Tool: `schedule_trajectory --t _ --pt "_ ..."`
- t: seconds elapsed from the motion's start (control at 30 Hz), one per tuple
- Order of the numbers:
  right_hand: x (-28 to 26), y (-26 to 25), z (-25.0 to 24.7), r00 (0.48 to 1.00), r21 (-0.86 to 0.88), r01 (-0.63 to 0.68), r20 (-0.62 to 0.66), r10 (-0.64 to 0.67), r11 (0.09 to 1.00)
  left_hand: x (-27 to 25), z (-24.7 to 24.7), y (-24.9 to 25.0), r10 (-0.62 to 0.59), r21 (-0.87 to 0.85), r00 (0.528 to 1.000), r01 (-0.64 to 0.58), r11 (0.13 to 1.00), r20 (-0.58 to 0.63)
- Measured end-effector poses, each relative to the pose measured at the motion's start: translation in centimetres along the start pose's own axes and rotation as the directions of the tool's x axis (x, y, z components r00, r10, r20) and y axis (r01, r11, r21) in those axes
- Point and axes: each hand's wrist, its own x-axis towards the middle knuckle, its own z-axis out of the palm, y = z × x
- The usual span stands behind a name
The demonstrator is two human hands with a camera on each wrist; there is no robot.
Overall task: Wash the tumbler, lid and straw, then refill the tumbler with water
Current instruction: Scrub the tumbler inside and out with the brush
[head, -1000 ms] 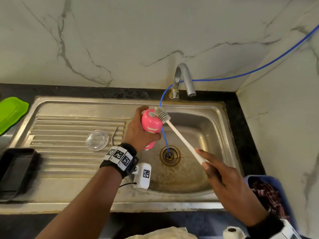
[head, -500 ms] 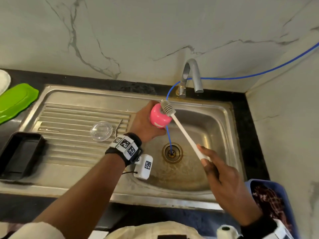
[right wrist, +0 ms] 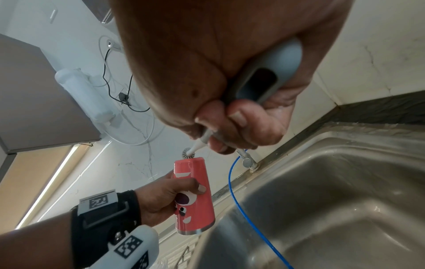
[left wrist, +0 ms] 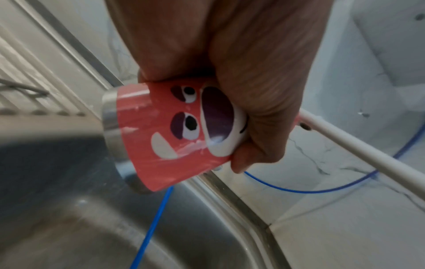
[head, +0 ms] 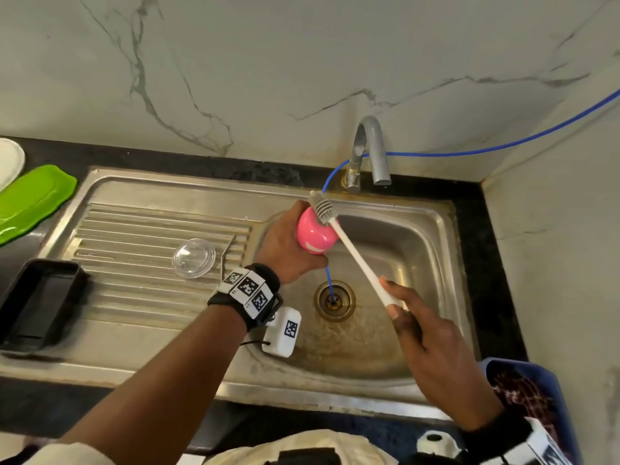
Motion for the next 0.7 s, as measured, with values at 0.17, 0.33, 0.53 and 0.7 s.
schedule_trajectory --t 0.17,0.33,0.53,0.7 --pt "0.4 -0.2 0.4 1.000 0.025 0.015 0.020 -0.015 1.000 0.9 -0.8 -0.5 -0.034 -0.002 0.997 0.034 0.999 -0.072" --pt "-0.3 -0.2 0.5 0.999 0.040 0.002 0.041 -0.004 0.999 0.7 -1.5 -0.9 -0.037 0.059 0.996 0.041 0.997 -0.077" --pt "0.5 0.3 0.8 1.000 0.022 0.010 0.018 -0.010 1.000 0.5 0.0 -0.8 -0.013 0.111 1.000 0.015 0.994 -0.020" --pt "-0.9 0.4 0.8 0.998 0.041 -0.021 0.055 0.018 0.999 1.2 -1.7 -1.2 -0.055 0.118 0.998 0.059 0.991 -0.040"
